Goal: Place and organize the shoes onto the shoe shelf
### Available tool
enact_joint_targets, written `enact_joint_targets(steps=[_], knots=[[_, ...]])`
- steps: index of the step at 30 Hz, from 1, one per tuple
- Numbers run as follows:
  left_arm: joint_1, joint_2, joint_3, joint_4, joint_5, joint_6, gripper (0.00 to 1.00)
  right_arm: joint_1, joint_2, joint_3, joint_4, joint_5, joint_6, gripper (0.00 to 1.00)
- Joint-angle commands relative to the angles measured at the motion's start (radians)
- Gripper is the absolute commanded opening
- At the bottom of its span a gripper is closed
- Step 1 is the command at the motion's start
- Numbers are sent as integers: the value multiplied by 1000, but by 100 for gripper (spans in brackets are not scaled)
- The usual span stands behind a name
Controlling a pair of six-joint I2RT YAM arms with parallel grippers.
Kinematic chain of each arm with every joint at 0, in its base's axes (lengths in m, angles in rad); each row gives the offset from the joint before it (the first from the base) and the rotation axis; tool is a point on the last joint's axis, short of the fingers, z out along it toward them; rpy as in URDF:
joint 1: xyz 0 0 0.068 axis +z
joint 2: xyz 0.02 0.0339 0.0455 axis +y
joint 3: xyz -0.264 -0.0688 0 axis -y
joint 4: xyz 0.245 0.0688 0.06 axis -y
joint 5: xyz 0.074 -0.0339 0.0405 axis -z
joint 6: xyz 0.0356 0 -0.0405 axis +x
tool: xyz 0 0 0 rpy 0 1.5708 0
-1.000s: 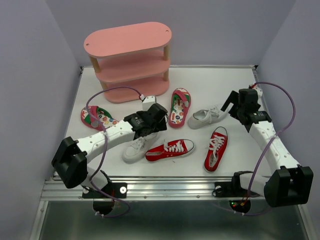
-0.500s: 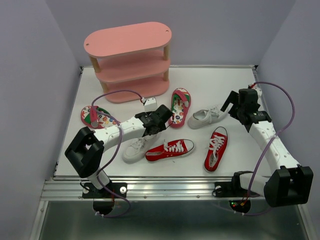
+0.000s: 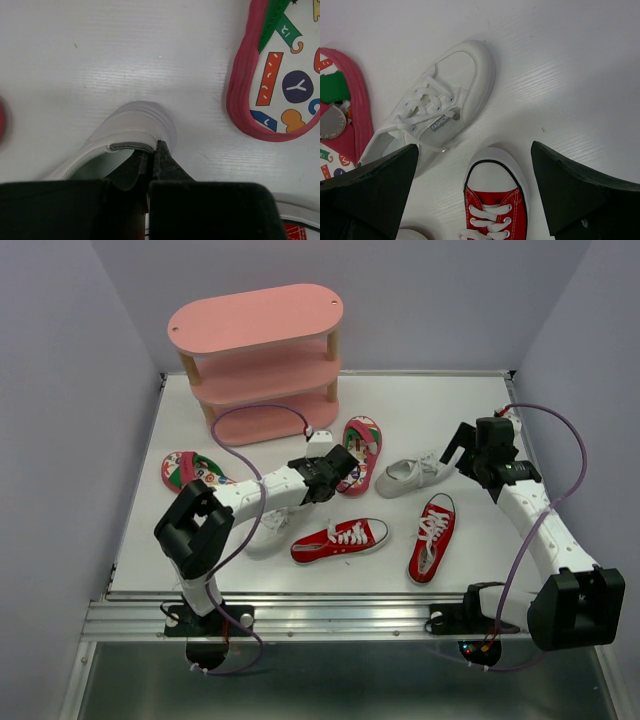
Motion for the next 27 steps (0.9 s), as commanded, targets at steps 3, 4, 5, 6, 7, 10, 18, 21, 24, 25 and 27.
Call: enact_joint_targets(steps=[3, 4, 5, 6, 7, 10, 18, 21, 24, 25, 27], knots=[[2, -141, 41, 84, -39, 446, 0, -1, -15, -1, 38, -6, 3, 100], [2, -152, 39, 89, -39, 480, 0, -1, -15, -1, 38, -8, 4, 100], [2, -163, 36, 106, -31, 539, 0, -1, -15, -2, 38, -10, 6, 100], [2, -175, 29, 121, -19, 575, 0, -1, -16, -2, 37, -13, 9, 100], [2, -201, 4, 136, 27, 609, 0, -1, -18, -4, 38, -14, 12, 100], [2, -238, -31, 179, 142, 715, 0, -1, -22, -8, 38, -16, 13, 100], [3, -174, -38, 138, 348, 805, 0, -1, -45, -17, 32, -23, 17, 100], [6, -67, -8, 77, 361, 787, 3, -1, -56, -21, 23, -20, 17, 100], [6, -32, -5, 54, 365, 773, 18, -1, -67, -25, 18, -17, 13, 100], [6, -37, -5, 54, 362, 767, 28, -1, -68, -25, 15, -16, 13, 100], [6, -52, -1, 51, 358, 749, 55, -1, -73, -27, 11, -13, 13, 100]])
